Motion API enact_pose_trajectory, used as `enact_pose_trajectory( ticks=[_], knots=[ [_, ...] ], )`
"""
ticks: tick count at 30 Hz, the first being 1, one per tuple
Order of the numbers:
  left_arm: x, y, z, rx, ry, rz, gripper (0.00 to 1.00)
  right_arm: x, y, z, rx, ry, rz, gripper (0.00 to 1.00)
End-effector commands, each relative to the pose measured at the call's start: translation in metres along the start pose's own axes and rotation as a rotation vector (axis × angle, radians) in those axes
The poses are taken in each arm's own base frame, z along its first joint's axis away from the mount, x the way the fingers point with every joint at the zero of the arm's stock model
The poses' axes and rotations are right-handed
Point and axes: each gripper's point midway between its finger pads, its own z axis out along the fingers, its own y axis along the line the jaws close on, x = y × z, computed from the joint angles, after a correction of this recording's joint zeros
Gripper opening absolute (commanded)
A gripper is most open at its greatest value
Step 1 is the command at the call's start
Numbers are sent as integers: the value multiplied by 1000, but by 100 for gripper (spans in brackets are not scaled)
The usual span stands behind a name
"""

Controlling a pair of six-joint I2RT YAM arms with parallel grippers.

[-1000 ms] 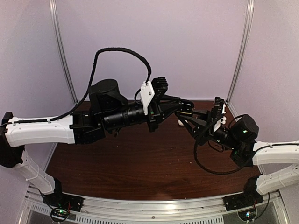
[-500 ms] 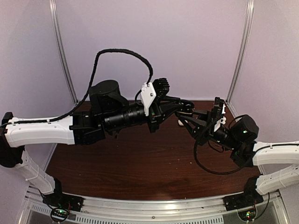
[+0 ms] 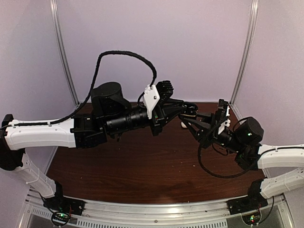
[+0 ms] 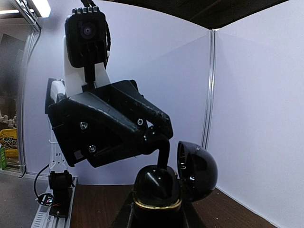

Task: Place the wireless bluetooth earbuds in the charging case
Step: Place the left earbud in the left side groove of the charging case.

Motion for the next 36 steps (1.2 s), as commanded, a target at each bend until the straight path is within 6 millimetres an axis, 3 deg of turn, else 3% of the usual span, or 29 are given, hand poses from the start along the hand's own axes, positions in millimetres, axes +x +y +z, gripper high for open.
enact_pose_trajectory(
  ticks=[1, 16, 27, 36],
  knots=[
    [29, 0, 3, 5, 101, -7, 10, -40, 2, -4, 7, -123, -26, 0],
    [45, -16, -3, 75, 144, 7, 9, -44, -1, -2, 19, -129, -35, 0],
    [32, 12, -6, -62, 128, 57, 6, -39, 15, -4, -73, -118, -1, 0],
    [37, 21, -3, -131, 124, -70, 6, -50, 2, -12, 19, -163, -24, 0]
  ],
)
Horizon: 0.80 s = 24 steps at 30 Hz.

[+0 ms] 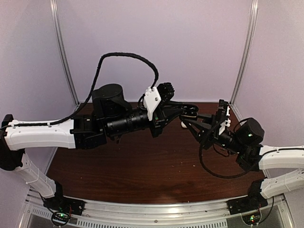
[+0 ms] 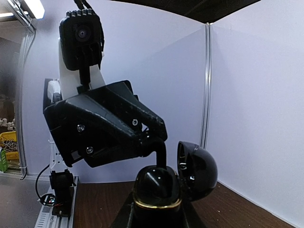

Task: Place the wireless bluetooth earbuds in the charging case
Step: Place the left earbud in the left side groove of the charging case.

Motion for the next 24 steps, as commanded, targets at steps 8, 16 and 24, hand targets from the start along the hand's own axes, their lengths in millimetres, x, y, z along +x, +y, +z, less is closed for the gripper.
enact_pose_trajectory(
  ticks=[8, 16, 24],
  knots=[
    [32, 9, 7, -49, 92, -90, 5, -46, 5, 2, -17, -149, -72, 0],
    [33, 14, 11, -47, 174, -26, 6, -35, 4, 4, -11, -83, -130, 0],
    [48, 8, 13, -26, 226, -36, 12, -45, 7, -1, -18, -116, -133, 0]
  ],
)
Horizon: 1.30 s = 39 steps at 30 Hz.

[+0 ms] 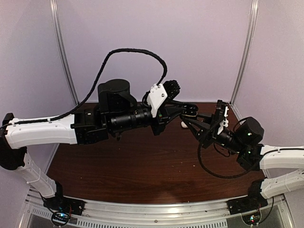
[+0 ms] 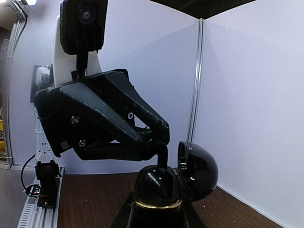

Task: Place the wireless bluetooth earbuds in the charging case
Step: Place the left earbud in the left side groove of the charging case.

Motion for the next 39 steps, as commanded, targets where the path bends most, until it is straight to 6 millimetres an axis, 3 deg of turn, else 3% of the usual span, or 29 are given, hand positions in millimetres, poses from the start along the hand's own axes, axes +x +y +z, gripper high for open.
enact_pose_trajectory(
  ticks=[1, 10, 20, 29, 39],
  knots=[
    [37, 6, 9, -24, 128, -2, 13, -50, 13, -2, -64, -151, -57, 0],
    [33, 10, 4, -37, 113, -3, 25, -44, 12, -2, -61, -143, -33, 0],
    [33, 16, 6, -46, 110, -4, 32, -25, 10, -1, -52, -123, 25, 0],
    [32, -4, -8, 75, 74, 24, 52, -16, 3, 3, -50, -116, 73, 0],
    [32, -6, -27, 125, 67, 14, 59, -15, 5, 0, -63, -111, 97, 0]
  ],
)
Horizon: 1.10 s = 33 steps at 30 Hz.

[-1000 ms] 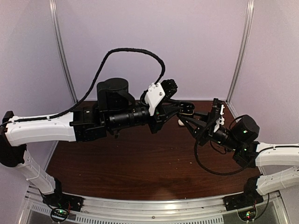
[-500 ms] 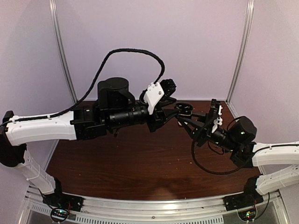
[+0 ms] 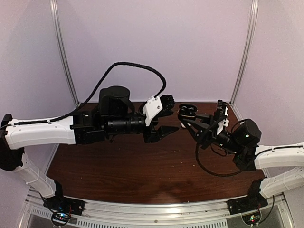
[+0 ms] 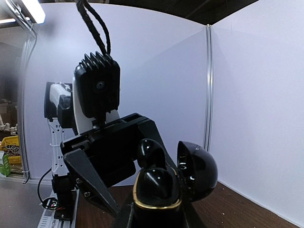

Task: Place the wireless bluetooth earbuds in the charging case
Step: Place the left earbud in the left side groove of the charging case, then adjust the left earbud in the left side groove of the charging case.

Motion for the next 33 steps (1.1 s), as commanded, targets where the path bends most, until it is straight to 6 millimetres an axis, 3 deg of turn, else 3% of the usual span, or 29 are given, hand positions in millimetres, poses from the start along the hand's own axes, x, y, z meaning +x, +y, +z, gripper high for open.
enact_pose_trajectory(
  ticks=[1, 6, 14, 26, 33],
  knots=[
    [-18, 1, -22, 20, -70, 15, 59, -14, 6, -3, -32, -39, 7, 0],
    [-29, 3, -42, 52, -123, 0, 60, -6, 14, -4, -78, 20, 15, 0],
    [-51, -3, -53, 168, -164, -76, 61, 3, 24, -10, -128, 92, 13, 0],
    [-59, -12, -36, 262, -181, -145, 62, 10, 31, -10, -174, 128, 32, 0],
    [-50, -4, -23, 221, -146, -172, 61, 13, 34, -9, -187, 135, 39, 0]
  ],
)
